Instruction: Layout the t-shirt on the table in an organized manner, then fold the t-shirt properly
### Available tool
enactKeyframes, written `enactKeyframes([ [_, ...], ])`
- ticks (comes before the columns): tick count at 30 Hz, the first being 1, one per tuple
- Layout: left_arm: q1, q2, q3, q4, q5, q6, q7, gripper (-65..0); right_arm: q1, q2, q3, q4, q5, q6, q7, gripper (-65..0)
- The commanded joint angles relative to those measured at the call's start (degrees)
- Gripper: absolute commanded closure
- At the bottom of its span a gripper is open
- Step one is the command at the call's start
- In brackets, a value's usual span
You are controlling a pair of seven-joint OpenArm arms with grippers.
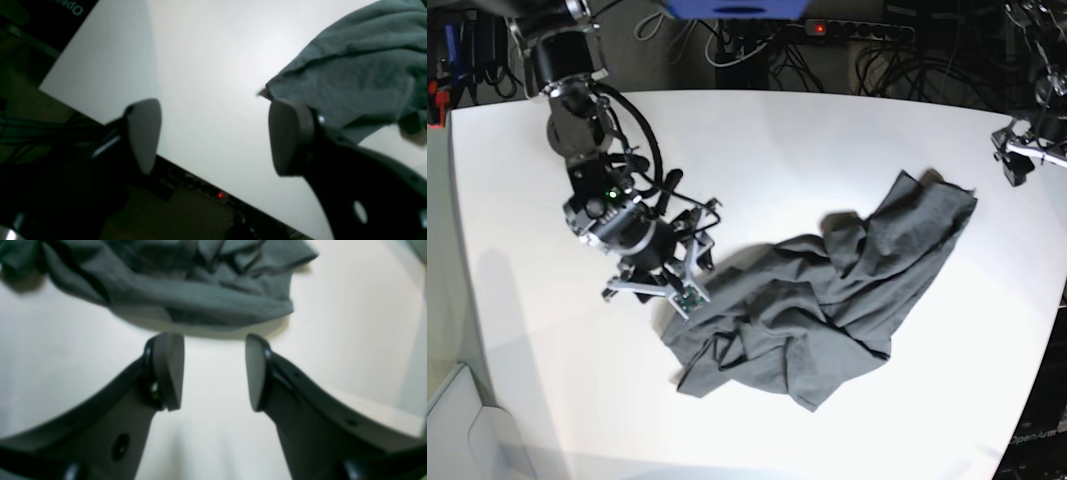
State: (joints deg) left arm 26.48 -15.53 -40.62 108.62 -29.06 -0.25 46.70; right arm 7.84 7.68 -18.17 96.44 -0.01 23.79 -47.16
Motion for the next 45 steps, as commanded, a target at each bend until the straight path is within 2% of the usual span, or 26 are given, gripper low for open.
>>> enactKeyframes([
  [1,0.6,-1.0,-0.5,1.2,-0.3,-0.1,-1.2,-49.3,0.9,-0.8,0.5,-0.8,-0.1,0.6,1.7,-30.6],
  [8,0.7,-0.9,-0.5,1.7,0.0,-0.1,-1.2,-49.3,2.1,-2.7,-0.1,-10.2,-0.1,1.0,6.8,-30.6],
  [19,0.7,-0.9,-0.6,2.0,0.2,-0.1,-1.2,-49.3,6.5,-2.8,0.0,-24.0,-0.1,1.0,15.5,-30.6],
  [24,0.5,-0.9,-0.6,2.0,0.2,-0.1,-1.2,-49.3,7.9,-2.8,-0.1,-26.5,-0.1,1.0,17.4,-30.6],
  [38,0.3,-0.9,-0.6,2.0,0.2,-0.1,-1.2,-49.3,12.9,-4.9,-0.2,-31.3,-0.1,1.0,17.6,-30.7],
  [45,0.3,-0.9,-0.6,1.9,0.2,-0.1,-1.3,-49.3,14.5,-5.5,-0.2,-36.4,-0.1,1.0,22.0,-30.7],
])
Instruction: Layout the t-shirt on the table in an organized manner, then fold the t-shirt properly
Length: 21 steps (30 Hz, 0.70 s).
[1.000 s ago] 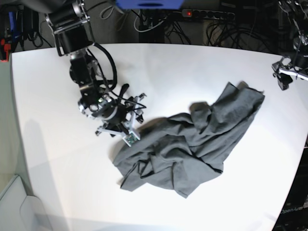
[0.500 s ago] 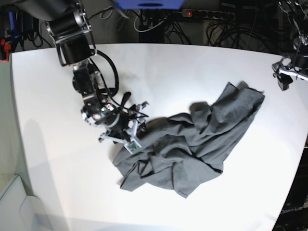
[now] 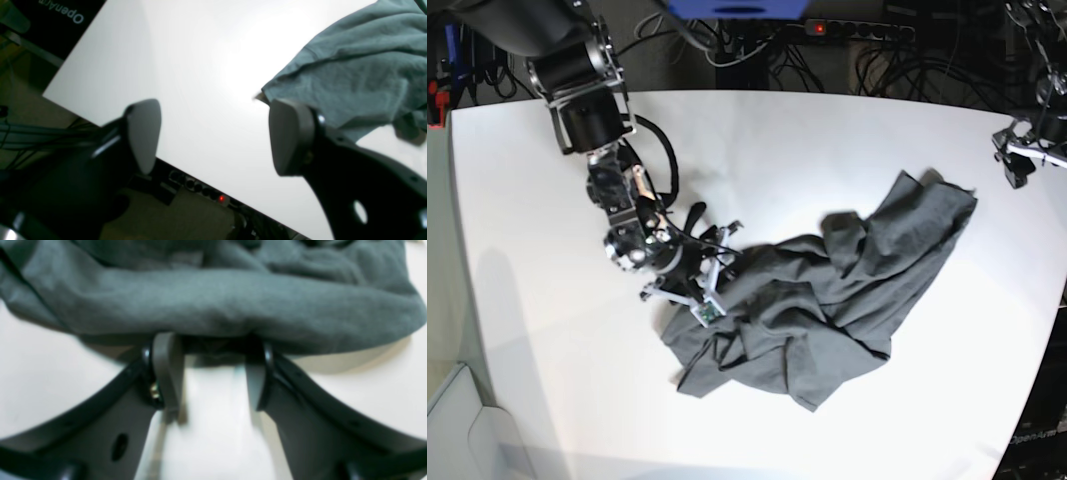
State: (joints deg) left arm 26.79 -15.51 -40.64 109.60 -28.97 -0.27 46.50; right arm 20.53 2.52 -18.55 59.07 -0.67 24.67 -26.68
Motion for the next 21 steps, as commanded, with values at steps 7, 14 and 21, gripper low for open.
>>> enactKeyframes([
  [7,-0.1,-0.9,-0.5,0.9,0.1,0.0,-1.1,-49.3,1.8,-0.5,-1.6,0.9,0.5,0.2,1.8,-30.6],
  [14,-0.1,-0.9,-0.5,0.9,0.1,0.0,-1.1,-49.3,1.8,-1.8,-5.1,0.8,0.3,-0.1,1.8,-30.6],
  [21,0.2,-0.9,-0.6,0.9,0.1,0.0,-1.1,-49.3,4.6,-2.4,-5.1,-4.4,0.3,-0.2,2.1,-30.2],
])
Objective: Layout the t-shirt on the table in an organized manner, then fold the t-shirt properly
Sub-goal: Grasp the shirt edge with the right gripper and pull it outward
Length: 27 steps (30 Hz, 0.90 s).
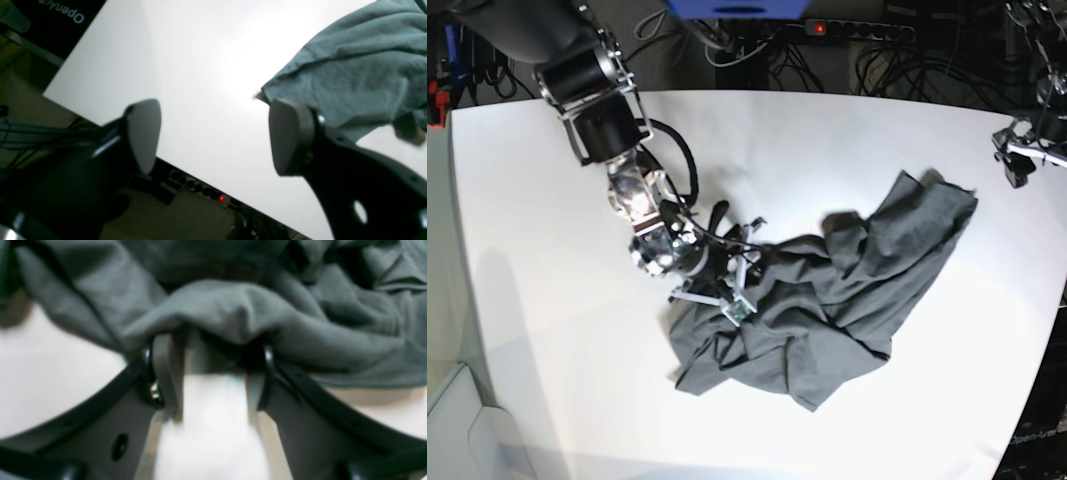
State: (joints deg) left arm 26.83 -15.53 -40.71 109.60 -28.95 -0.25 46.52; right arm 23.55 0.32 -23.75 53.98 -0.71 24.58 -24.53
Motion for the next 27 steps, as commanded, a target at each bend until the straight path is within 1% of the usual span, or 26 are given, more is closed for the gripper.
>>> enactKeyframes([
  [1,0.2,-0.9,-0.6,0.9,0.1,-0.1,-1.1,-49.3,2.2,-0.2,0.1,-1.2,0.3,-0.1,0.8,-30.2],
  [3,0.2,-0.9,-0.6,0.9,0.1,-0.1,-1.1,-49.3,2.7,-0.2,0.1,-3.7,0.3,-0.1,3.2,-30.2],
  [6,0.2,-0.9,-0.6,0.9,0.1,-0.1,-1.1,-49.3,2.5,0.0,0.1,-4.9,0.3,-0.1,4.0,-30.0],
  [7,0.1,-0.9,-0.6,0.9,0.1,-0.1,-1.1,-49.3,2.4,0.1,0.1,-4.9,0.3,-0.1,4.0,-29.1],
  [8,0.0,-0.9,-0.6,0.9,0.1,-0.1,-1.1,-49.3,2.3,0.1,0.1,-4.9,0.3,-0.1,3.9,-26.9],
  [10,-0.1,-0.9,-0.6,0.9,0.1,-0.1,-1.1,-49.3,2.3,0.1,0.1,-4.8,0.3,-0.1,3.7,-18.5],
  [12,-0.1,-1.0,-0.6,0.9,0.1,-0.1,-1.1,-49.3,1.2,1.0,0.2,-4.4,0.3,-0.1,2.8,-5.3],
  [13,-0.1,-1.0,-0.6,0.9,0.1,-0.1,-1.1,-49.3,0.8,1.4,0.3,-3.6,0.3,-0.1,1.9,0.0],
  [15,-0.1,-1.1,-0.6,0.9,0.1,-0.1,-1.1,-49.3,-0.5,2.7,0.5,-0.4,0.3,-0.1,0.1,0.0],
  [16,-0.1,-1.1,-0.6,0.9,0.1,-0.1,-1.1,-49.3,-2.0,3.9,0.5,2.1,0.3,0.0,-0.7,-0.8],
  [20,-1.0,-1.0,-0.6,0.9,0.1,-0.1,-1.1,-49.3,-7.3,8.2,0.5,13.7,0.3,0.1,-3.6,0.0],
  [23,-1.9,-1.0,-0.6,0.9,0.1,-0.1,-1.1,-49.3,-9.9,10.9,0.6,20.4,0.3,0.1,-6.5,0.0],
  [25,-2.1,-1.0,-0.6,0.9,0.1,-0.1,-1.1,-49.3,-12.1,13.4,0.8,25.0,0.3,0.1,-8.3,0.0],
  [27,-2.1,-1.0,-0.6,0.9,0.1,-0.1,-1.1,-49.3,-14.3,15.2,1.9,29.1,0.3,0.2,-9.4,0.0],
])
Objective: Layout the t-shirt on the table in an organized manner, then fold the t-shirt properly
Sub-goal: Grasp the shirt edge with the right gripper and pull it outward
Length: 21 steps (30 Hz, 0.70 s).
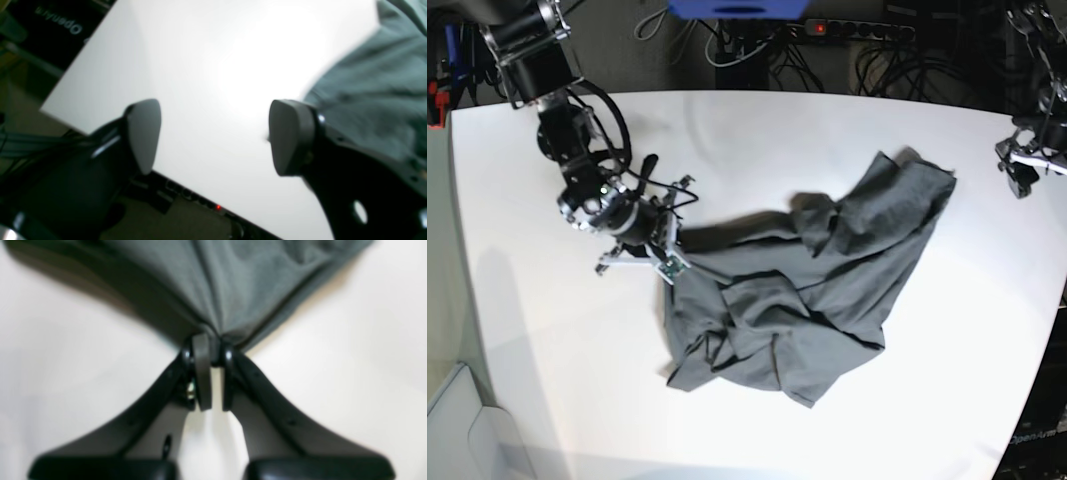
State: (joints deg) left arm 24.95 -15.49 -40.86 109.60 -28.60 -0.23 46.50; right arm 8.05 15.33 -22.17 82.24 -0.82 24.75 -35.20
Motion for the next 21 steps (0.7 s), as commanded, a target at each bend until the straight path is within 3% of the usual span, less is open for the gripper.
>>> enactKeyframes([
  [1,-0.3,-1.0,-0.3,0.9,-0.3,-0.1,-1.1,-49.3,0.4,0.9,1.2,2.6,0.4,0.0,0.8,0.0],
  [12,-0.3,-1.1,-0.2,0.7,-0.3,-0.1,-1.1,-49.3,-6.7,8.4,4.3,16.2,0.4,1.5,-8.3,0.0],
  [18,-0.3,-1.2,-0.2,0.8,-0.3,-0.1,-1.1,-49.3,-9.6,10.0,5.3,16.4,0.3,1.5,-8.7,-0.5],
  [21,-0.3,-1.3,-0.2,0.9,-0.3,-0.1,-1.1,-49.4,-10.9,10.0,9.0,17.3,0.3,1.5,-9.9,-5.9],
])
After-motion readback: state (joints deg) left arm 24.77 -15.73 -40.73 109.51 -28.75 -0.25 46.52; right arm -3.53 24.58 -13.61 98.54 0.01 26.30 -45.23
